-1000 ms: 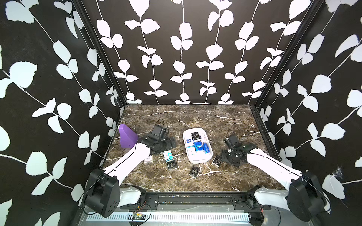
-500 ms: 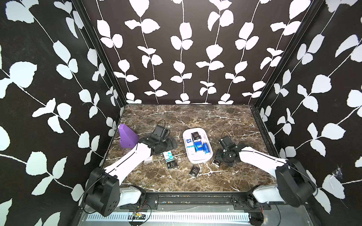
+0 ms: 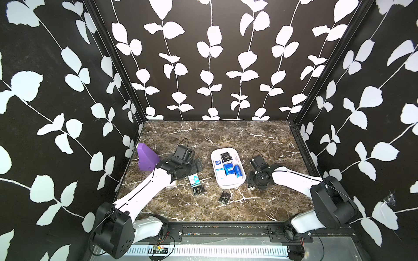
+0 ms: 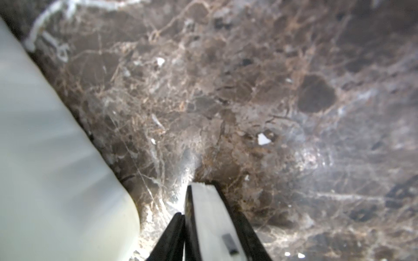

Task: Put the pocket tissues into the storage box
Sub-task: Pick up the pocket tissues from the center of the board, then place the pocket tissues in the storage box.

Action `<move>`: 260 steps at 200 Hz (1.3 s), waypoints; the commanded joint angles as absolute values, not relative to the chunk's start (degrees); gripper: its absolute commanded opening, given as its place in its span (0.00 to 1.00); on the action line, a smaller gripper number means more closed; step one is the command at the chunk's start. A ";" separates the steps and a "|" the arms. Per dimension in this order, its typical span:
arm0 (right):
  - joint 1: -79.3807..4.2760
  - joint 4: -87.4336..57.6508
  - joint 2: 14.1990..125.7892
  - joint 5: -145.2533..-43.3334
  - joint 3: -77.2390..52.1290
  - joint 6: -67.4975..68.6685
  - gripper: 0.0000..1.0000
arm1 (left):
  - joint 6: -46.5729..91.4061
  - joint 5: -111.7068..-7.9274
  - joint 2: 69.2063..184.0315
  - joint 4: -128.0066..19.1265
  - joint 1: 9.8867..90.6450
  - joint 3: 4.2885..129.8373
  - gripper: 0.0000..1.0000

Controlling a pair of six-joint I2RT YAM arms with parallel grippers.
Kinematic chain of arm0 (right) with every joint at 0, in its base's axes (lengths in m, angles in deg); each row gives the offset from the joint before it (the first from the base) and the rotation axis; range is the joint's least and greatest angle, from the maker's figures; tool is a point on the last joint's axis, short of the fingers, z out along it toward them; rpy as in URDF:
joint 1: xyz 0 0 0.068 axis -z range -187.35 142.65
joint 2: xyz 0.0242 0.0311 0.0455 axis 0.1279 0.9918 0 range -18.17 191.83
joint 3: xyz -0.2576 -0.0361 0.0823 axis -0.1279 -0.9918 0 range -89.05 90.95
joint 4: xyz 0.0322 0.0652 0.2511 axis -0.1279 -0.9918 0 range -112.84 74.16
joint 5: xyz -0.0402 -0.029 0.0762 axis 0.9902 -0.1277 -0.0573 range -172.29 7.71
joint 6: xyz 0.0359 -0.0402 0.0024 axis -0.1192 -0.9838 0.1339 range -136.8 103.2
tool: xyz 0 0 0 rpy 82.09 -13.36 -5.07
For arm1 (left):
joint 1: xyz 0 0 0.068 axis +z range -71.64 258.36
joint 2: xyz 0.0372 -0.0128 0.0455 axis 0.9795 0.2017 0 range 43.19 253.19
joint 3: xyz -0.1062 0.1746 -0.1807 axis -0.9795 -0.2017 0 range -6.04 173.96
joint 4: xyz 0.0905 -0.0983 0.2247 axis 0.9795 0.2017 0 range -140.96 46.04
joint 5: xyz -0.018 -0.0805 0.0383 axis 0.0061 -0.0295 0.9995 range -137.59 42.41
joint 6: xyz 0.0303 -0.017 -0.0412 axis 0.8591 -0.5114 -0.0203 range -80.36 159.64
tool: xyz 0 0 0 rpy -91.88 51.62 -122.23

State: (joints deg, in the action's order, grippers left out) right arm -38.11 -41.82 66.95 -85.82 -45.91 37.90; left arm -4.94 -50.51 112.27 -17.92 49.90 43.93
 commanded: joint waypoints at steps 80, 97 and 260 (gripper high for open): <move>-37.15 -48.04 58.72 -95.77 -37.68 19.51 0.09 | -3.90 -49.91 112.05 -17.01 49.77 43.52 0.99; -37.62 -49.87 60.79 -98.61 -33.10 16.74 0.09 | -4.13 -50.54 112.36 -17.38 49.84 43.29 0.99; -43.64 -46.20 88.91 -100.71 -9.91 16.52 0.10 | -3.30 -48.48 107.63 -14.82 50.82 40.72 0.99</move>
